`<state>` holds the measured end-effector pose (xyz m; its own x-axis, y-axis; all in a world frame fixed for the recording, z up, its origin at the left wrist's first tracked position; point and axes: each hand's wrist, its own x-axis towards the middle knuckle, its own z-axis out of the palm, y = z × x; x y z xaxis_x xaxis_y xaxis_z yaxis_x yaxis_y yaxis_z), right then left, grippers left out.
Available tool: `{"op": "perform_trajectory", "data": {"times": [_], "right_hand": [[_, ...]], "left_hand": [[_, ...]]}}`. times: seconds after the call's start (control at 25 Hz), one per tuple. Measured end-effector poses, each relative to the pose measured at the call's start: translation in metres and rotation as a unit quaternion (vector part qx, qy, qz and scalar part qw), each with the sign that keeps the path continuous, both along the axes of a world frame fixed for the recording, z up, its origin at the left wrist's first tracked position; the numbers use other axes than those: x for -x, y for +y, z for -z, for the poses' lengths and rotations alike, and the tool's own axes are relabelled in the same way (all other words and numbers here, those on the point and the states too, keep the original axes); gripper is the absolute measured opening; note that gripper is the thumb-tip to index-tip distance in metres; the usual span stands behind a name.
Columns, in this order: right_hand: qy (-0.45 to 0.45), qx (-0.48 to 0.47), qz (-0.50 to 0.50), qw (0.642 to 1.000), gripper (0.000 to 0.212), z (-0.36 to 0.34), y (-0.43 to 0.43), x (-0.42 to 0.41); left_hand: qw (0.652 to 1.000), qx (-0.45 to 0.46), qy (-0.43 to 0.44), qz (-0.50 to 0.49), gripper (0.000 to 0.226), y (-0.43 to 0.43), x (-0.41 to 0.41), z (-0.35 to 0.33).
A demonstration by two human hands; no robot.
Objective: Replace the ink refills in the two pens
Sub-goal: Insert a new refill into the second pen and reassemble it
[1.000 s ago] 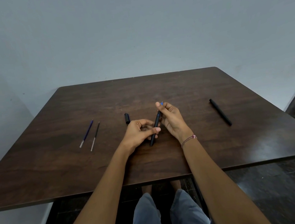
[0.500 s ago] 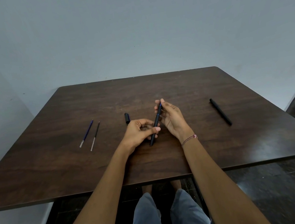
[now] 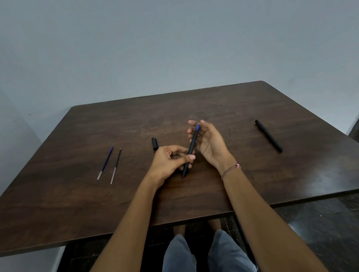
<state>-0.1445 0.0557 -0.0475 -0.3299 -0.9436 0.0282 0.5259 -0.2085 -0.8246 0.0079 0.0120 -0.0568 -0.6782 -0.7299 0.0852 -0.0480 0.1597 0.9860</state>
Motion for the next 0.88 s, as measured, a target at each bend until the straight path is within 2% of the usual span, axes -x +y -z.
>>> {"op": "perform_trajectory", "data": {"times": [0.16, 0.4, 0.52, 0.72, 0.88], "right_hand": [[0.004, 0.007, -0.005, 1.0, 0.026, -0.001, -0.0001, -0.0016], [0.045, 0.011, 0.042, 0.998, 0.009, -0.0012, -0.0017, -0.0038], [0.048, 0.011, 0.052, 0.997, 0.011, -0.0003, -0.0028, -0.0041], [-0.026, 0.028, 0.018, 0.999, 0.022, -0.0012, -0.0015, 0.0005], [-0.008, 0.047, 0.012, 0.999, 0.023, -0.0014, 0.0002, -0.002]], "left_hand": [[1.0, -0.004, 0.007, -0.005, 0.02, -0.0004, 0.0006, 0.0004], [1.0, -0.011, 0.015, -0.004, 0.021, 0.0002, 0.0, -0.0004], [1.0, -0.014, 0.016, -0.003, 0.02, 0.0005, -0.0001, -0.0003], [1.0, -0.015, 0.02, -0.006, 0.018, 0.0008, -0.0009, -0.0004], [1.0, -0.011, 0.023, -0.004, 0.015, 0.0011, -0.0016, -0.0002]]}}
